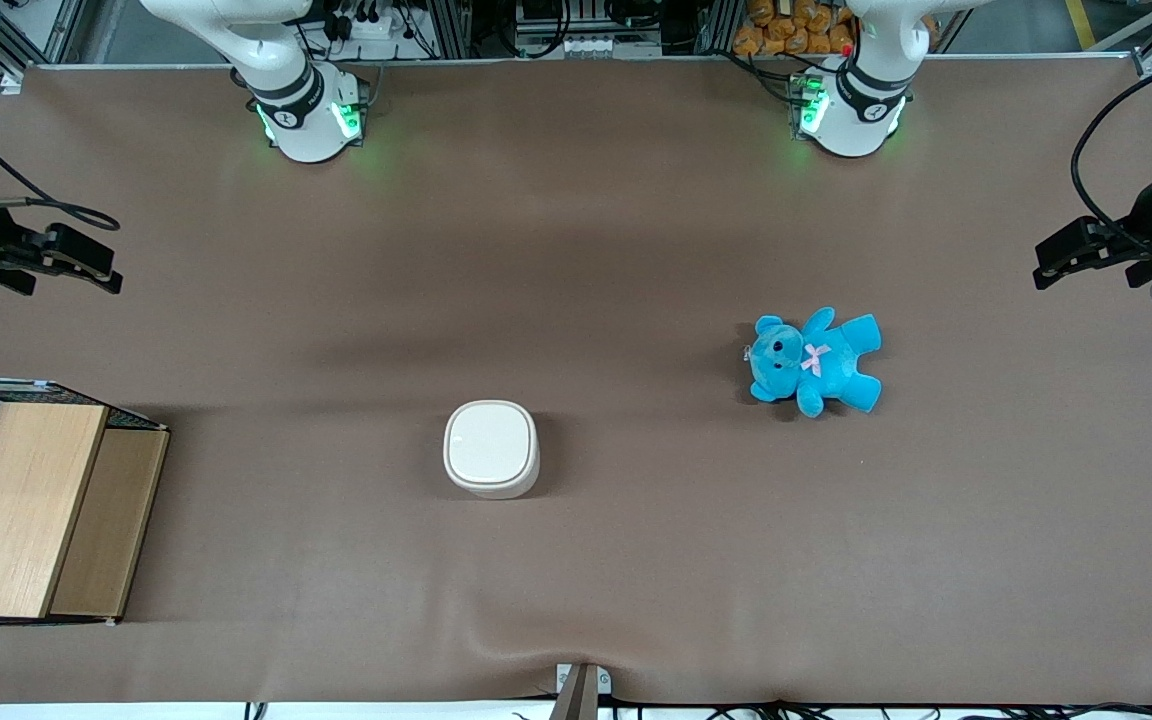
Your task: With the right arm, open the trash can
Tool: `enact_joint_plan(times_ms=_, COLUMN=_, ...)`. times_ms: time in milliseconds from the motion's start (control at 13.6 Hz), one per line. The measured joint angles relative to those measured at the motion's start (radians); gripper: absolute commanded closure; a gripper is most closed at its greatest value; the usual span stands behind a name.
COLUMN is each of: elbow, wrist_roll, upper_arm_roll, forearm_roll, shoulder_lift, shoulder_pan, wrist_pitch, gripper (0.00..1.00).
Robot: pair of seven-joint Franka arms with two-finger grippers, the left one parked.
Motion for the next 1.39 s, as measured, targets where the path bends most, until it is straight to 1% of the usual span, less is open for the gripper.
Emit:
enact_joint_plan(times_ms=367, elbow=0.0, wrist_roll=0.004, upper_arm_roll=0.002, forearm_roll=0.001, shoulder_lift=0.036, shoulder_pan=0.041, wrist_pitch=0.024, gripper=0.0)
enact_joint_plan(times_ms=440, elbow=0.0, wrist_roll=0.004, upper_arm_roll=0.003, forearm_roll=0.001, shoulder_lift=0.045, shoulder_pan=0.053, wrist_pitch=0.04, gripper=0.06)
enact_joint_plan(times_ms=513, elbow=0.0, wrist_roll=0.005, upper_arm_roll=0.003, forearm_roll=0.001, shoulder_lift=0.055, shoulder_pan=0.066, wrist_pitch=0.055, gripper=0.15)
enact_joint_plan(times_ms=587, elbow=0.0, wrist_roll=0.007, upper_arm_roll=0.003, forearm_roll=0.001, shoulder_lift=0.068, shoulder_pan=0.079, wrist_pitch=0.068, gripper=0.24)
enact_joint_plan(times_ms=733, elbow=0.002, wrist_roll=0.033, upper_arm_roll=0.004, forearm_roll=0.001, shoulder_lift=0.094, shoulder_pan=0.098, wrist_pitch=0.081, gripper=0.48)
enact_joint_plan(times_ms=807, elbow=0.004, wrist_roll=0.067, upper_arm_roll=0.004, forearm_roll=0.002, shoulder_lift=0.108, shoulder_pan=0.11, wrist_pitch=0.085, gripper=0.57)
enact_joint_plan(times_ms=953, elbow=0.012, wrist_roll=0.102, upper_arm_roll=0.006, forearm_roll=0.004, shoulder_lift=0.131, shoulder_pan=0.139, wrist_pitch=0.099, gripper=0.65)
enact_joint_plan(times_ms=1173, elbow=0.024, wrist_roll=0.118, upper_arm_roll=0.01, forearm_roll=0.034, shoulder_lift=0.17, shoulder_pan=0.181, wrist_pitch=0.146, gripper=0.82)
enact_joint_plan(times_ms=1320, elbow=0.028, wrist_roll=0.149, upper_arm_roll=0.011, forearm_roll=0.039, shoulder_lift=0.196, shoulder_pan=0.203, wrist_pitch=0.178, gripper=0.85)
enact_joint_plan(times_ms=1393, elbow=0.029, wrist_roll=0.173, upper_arm_roll=0.011, forearm_roll=0.041, shoulder_lift=0.209, shoulder_pan=0.209, wrist_pitch=0.189, gripper=0.9)
